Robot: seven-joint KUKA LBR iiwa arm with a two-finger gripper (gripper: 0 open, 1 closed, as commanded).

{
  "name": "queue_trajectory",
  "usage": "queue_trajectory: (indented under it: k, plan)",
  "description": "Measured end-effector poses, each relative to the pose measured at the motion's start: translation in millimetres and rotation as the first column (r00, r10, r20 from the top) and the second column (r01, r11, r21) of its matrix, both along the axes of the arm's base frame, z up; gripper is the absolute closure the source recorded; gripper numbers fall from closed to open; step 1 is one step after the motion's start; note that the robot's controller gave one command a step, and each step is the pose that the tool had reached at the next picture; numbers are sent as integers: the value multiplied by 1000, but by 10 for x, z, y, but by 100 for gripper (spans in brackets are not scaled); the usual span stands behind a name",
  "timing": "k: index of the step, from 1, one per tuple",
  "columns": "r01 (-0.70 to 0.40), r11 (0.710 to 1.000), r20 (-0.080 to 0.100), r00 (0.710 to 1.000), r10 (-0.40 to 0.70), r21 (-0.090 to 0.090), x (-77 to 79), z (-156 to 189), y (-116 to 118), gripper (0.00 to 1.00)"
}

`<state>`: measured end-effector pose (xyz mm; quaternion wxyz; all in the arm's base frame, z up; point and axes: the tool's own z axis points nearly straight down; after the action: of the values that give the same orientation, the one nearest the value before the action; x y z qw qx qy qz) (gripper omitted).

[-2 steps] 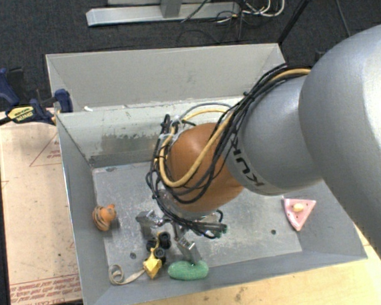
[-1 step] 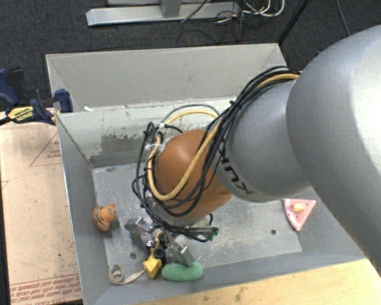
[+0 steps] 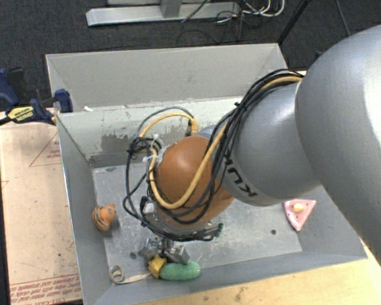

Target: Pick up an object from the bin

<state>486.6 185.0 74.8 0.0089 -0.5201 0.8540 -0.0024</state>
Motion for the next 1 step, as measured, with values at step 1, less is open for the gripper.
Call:
queue_trajectory:
  k: [1]
  plan:
    - [0, 1000, 0, 1000, 0, 0, 0, 0, 0, 100]
